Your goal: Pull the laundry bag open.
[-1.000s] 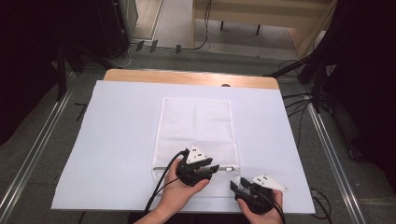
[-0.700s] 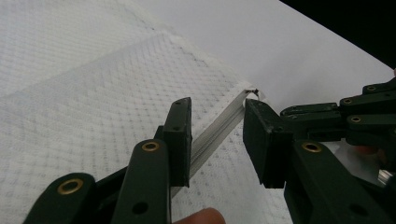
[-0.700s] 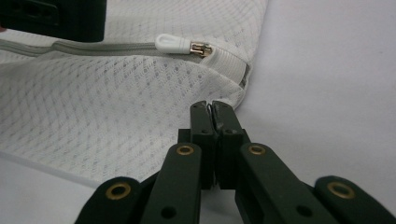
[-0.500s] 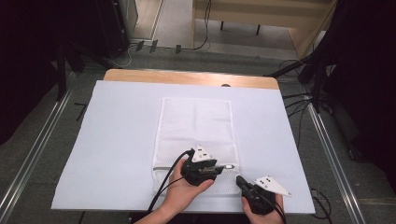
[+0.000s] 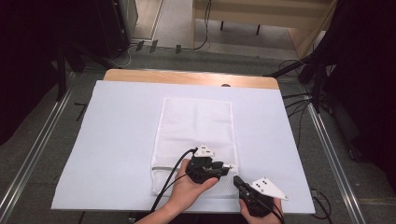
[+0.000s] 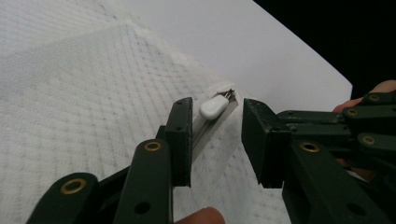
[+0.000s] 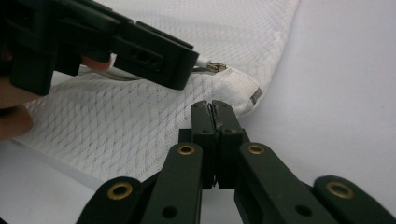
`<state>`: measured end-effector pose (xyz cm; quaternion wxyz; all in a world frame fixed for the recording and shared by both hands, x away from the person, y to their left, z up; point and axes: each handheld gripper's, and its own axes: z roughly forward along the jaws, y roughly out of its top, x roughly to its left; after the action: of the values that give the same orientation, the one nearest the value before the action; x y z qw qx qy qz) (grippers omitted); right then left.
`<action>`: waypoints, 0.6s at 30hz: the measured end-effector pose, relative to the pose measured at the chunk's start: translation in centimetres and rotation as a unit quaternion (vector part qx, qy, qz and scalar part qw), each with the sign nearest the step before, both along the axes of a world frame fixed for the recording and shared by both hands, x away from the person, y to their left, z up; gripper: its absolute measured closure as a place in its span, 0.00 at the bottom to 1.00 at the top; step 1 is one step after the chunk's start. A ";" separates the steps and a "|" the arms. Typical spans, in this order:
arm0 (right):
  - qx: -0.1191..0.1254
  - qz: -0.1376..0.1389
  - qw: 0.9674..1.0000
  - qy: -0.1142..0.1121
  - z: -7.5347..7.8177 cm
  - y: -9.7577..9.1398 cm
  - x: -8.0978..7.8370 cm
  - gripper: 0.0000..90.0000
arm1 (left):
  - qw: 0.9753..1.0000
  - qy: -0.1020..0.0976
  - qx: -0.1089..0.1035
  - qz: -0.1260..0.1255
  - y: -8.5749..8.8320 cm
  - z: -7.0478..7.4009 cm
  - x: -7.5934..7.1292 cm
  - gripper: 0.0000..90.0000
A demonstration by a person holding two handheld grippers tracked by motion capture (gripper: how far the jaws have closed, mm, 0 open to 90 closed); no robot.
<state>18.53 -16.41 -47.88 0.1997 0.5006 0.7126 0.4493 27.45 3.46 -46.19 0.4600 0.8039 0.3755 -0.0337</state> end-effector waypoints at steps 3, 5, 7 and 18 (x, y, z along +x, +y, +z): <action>-0.003 0.006 1.000 0.003 -0.1 0.2 -0.1 1.00 | 1.000 0.007 -0.009 -0.008 -0.1 0.0 0.1 0.76; -0.007 0.010 1.000 0.004 -0.1 0.4 -0.1 1.00 | 1.000 0.012 -0.014 -0.008 -0.1 0.0 0.2 0.77; -0.010 0.013 1.000 0.003 -0.2 0.5 -0.1 1.00 | 1.000 0.014 -0.016 -0.007 -0.1 0.1 0.3 0.82; 0.000 0.016 1.000 0.009 -0.2 0.1 0.1 0.97 | 0.999 0.016 -0.005 -0.031 -0.2 0.1 0.3 0.97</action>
<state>18.64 -16.36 -48.12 0.1860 0.4932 0.7225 0.4474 27.76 3.24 -46.14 0.4567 0.8122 0.3575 -0.0624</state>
